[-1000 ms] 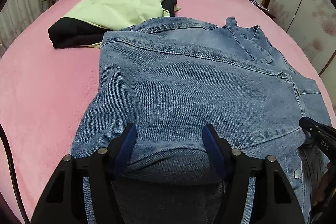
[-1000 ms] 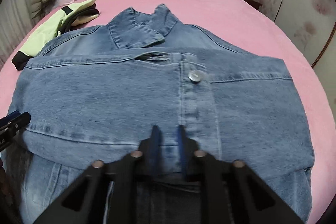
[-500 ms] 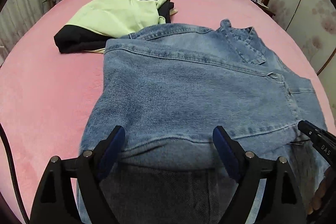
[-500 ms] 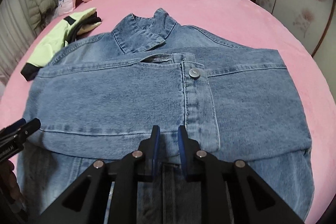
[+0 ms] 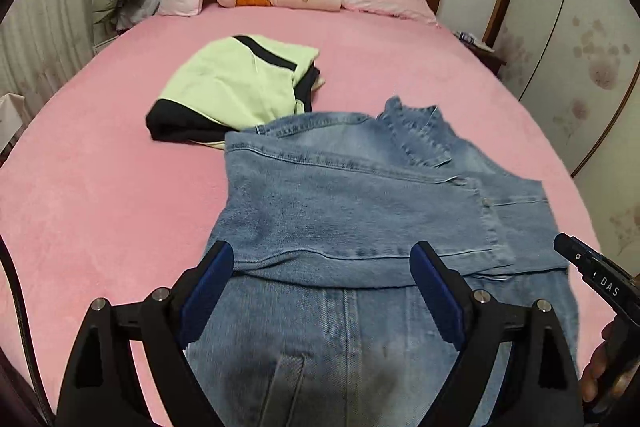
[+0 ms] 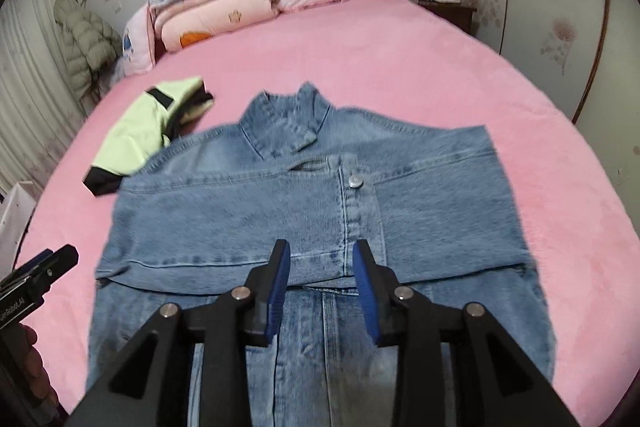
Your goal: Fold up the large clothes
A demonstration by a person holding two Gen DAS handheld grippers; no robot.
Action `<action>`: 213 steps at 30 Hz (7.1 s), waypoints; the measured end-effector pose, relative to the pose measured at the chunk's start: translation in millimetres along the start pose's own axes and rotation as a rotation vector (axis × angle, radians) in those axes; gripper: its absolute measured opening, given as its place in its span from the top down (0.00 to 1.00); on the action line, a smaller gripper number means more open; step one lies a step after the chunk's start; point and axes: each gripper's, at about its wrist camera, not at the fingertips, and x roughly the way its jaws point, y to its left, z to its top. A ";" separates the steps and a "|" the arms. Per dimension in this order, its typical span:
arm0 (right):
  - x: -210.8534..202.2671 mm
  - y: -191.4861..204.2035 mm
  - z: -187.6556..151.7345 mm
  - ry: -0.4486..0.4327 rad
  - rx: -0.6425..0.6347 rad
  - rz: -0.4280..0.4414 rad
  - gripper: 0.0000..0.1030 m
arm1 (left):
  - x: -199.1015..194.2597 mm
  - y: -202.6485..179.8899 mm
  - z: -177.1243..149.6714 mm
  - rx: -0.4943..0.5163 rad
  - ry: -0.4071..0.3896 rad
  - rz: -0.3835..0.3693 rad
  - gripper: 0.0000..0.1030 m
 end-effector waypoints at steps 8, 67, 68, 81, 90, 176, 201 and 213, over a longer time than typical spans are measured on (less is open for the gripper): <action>-69.0 -13.4 -7.6 -0.088 0.013 0.013 0.65 | -65.6 -6.9 -16.4 0.028 -0.072 0.024 0.09; -76.0 -205.5 -217.2 0.255 0.148 0.150 0.40 | -18.0 96.3 -221.4 -0.076 0.298 -0.262 0.07; -76.1 -204.3 -218.3 0.257 0.150 0.161 0.40 | -18.2 95.7 -221.7 -0.084 0.300 -0.278 0.08; -70.8 -212.4 -222.7 0.245 0.264 0.241 0.53 | -10.9 106.5 -223.6 -0.247 0.290 -0.308 0.57; -86.4 -196.4 -214.0 0.191 0.170 0.184 0.74 | -21.6 99.4 -210.5 -0.284 0.289 -0.257 0.89; 160.8 -144.0 94.7 0.144 -0.005 0.017 0.95 | 182.2 21.2 107.3 0.114 0.029 0.094 0.92; 222.3 -145.4 128.2 0.094 0.046 -0.227 0.82 | 253.8 32.1 116.4 -0.028 -0.036 0.186 0.74; 94.8 -123.8 139.2 -0.014 0.019 -0.098 0.68 | 130.1 8.7 125.0 0.027 -0.122 0.164 0.20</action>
